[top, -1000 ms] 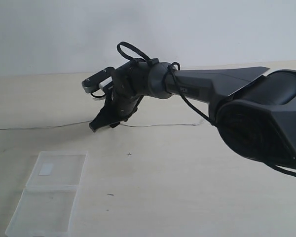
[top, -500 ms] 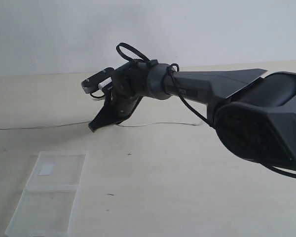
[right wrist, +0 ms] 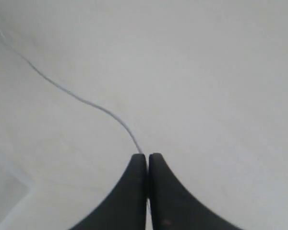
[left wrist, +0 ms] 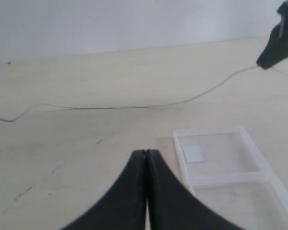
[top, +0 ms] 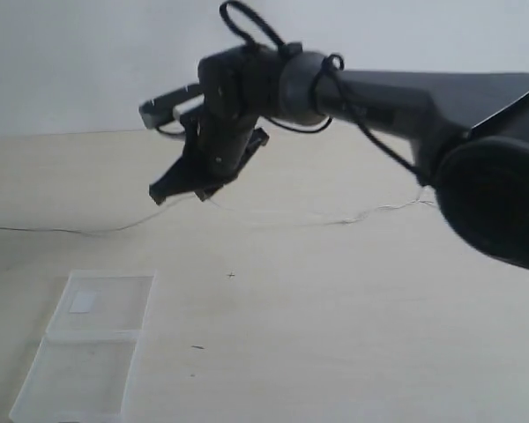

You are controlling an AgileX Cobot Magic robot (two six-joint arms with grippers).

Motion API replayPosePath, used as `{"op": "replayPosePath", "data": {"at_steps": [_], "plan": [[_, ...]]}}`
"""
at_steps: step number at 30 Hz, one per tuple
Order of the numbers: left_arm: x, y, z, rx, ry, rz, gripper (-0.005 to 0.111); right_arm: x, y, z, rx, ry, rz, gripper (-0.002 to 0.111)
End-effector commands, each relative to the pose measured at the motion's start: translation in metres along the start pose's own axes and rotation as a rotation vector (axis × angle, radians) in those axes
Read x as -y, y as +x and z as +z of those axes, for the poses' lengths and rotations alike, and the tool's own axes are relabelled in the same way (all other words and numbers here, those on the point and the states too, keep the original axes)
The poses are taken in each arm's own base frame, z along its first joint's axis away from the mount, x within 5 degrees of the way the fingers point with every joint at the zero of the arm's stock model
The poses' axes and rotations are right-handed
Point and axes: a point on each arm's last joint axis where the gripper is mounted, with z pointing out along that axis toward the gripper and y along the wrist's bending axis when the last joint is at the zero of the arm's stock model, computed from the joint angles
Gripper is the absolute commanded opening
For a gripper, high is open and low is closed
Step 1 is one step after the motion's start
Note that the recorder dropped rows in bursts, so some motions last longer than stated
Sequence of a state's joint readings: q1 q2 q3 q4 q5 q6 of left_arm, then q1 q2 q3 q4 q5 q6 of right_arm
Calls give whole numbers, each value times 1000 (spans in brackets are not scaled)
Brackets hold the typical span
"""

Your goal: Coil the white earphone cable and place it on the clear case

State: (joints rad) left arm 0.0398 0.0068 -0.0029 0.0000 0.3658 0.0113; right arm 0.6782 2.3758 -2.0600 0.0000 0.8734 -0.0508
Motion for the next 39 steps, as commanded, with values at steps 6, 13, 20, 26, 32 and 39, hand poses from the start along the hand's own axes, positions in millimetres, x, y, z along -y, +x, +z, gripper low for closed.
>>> {"op": "replayPosePath", "data": {"at_steps": [6,13,20,26,32,39], "plan": [[0,0,0,14,3,-10,0,-2,-36,-175,354,-33,-47,0],[0,0,0,14,3,-10,0,-2,-31,-299,650,2,-74,0],[0,0,0,14,3,-10,0,-2,-12,-373,821,63,-155,0],[0,0,0,14,3,-10,0,1,4,-424,971,138,-170,0],[0,0,0,14,3,-10,0,0,24,-466,1082,173,-173,0],[-1,0,0,15,-16,53,0,0,40,-488,1111,177,-172,0]]}}
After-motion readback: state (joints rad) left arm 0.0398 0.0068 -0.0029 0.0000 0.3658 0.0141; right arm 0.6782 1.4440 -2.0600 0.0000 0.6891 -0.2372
